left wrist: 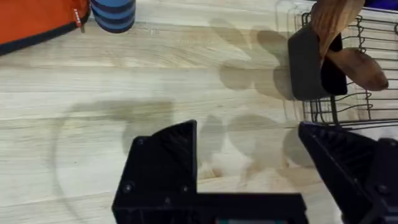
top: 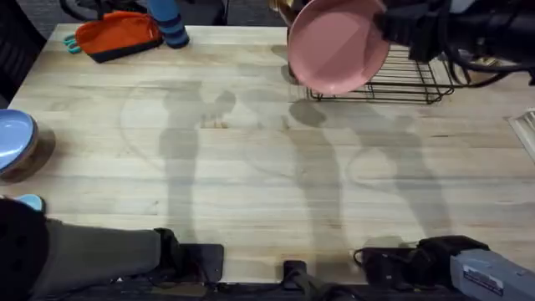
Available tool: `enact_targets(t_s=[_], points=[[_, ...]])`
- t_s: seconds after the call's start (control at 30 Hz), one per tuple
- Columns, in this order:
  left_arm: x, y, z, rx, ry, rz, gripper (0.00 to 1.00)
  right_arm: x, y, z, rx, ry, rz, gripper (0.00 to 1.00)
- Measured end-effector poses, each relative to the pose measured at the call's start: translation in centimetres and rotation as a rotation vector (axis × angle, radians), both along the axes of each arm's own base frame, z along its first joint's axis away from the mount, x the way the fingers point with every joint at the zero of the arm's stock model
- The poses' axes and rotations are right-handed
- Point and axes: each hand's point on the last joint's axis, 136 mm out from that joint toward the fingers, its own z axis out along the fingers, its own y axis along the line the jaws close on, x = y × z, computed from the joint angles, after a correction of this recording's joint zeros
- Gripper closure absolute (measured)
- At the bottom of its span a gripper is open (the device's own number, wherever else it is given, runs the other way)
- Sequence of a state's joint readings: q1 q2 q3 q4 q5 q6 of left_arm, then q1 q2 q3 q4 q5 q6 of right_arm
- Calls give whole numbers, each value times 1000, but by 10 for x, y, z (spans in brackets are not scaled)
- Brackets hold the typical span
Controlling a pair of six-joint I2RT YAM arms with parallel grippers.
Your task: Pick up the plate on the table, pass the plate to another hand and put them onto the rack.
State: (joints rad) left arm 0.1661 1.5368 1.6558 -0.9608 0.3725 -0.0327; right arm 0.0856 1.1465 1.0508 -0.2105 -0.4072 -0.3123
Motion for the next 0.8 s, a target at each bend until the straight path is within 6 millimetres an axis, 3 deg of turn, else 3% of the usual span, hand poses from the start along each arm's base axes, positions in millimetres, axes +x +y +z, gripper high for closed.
enact_targets(t_s=[0.37, 0.4, 0.53, 0.8], points=[[0, 1, 0, 3, 1, 2, 6, 20, -41, 30, -200, -247, -40, 971], [0, 1, 0, 3, 0, 2, 7, 25, -64, 42, -284, -332, -76, 972], [0, 1, 0, 3, 1, 2, 6, 29, -74, 40, -308, -343, -72, 971], [0, 1, 0, 3, 1, 2, 6, 48, -74, 19, -373, -325, -13, 972]])
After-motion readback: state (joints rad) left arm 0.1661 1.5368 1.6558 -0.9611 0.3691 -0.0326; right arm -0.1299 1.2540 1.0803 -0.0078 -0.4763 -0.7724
